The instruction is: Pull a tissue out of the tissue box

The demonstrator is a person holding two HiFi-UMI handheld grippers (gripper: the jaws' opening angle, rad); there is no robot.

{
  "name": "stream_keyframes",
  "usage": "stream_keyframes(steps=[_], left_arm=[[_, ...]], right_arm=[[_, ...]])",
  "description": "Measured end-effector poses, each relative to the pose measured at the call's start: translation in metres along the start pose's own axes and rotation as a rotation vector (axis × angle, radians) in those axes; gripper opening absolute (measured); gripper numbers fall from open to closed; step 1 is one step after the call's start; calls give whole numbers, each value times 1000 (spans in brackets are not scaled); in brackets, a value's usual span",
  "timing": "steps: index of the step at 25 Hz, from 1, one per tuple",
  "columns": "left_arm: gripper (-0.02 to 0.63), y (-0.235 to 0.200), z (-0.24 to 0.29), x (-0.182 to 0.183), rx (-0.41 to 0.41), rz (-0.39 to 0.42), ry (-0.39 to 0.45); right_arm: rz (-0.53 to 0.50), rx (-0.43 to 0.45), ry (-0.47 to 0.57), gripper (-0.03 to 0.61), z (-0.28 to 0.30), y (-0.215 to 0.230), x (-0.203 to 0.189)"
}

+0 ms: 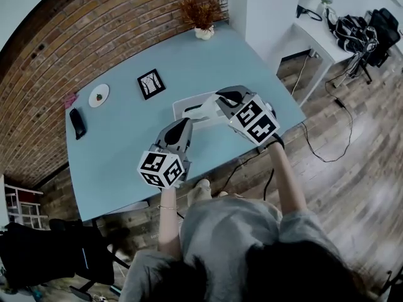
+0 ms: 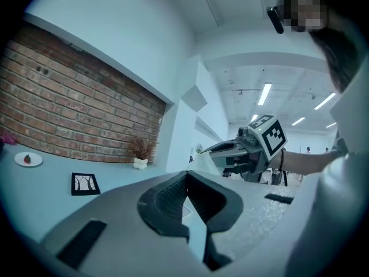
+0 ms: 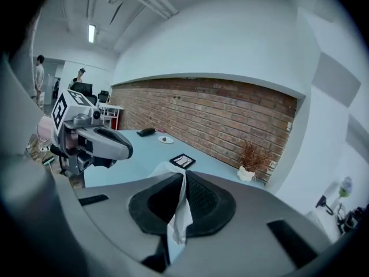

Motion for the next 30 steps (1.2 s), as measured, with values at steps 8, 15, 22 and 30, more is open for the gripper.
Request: stream_keyframes(steps=[8,15,22,30], left_arm=[[3,12,-12,11,-24,12,45],[3,19,-25,11,-18,31,69],[3,19,-32,5,-16,40,60],[3,24,-30,2,-26,48,55]], right_arm=[[47,-43,146,2,-28,-15,5],[85,-74,195,2,-37,-37,-5],[151,-89,275,0,-43,-52,-12],[151,-90,296,0,-45,-55,-15]])
Point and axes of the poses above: the fingertips, and each gripper's own axes: z forward along the fingers, y to its right, x out of its top, the point moved 4 cm from there along -z, backward along the fingers, and after that the axes turned 15 degrees about x, right-handed, at the moved point
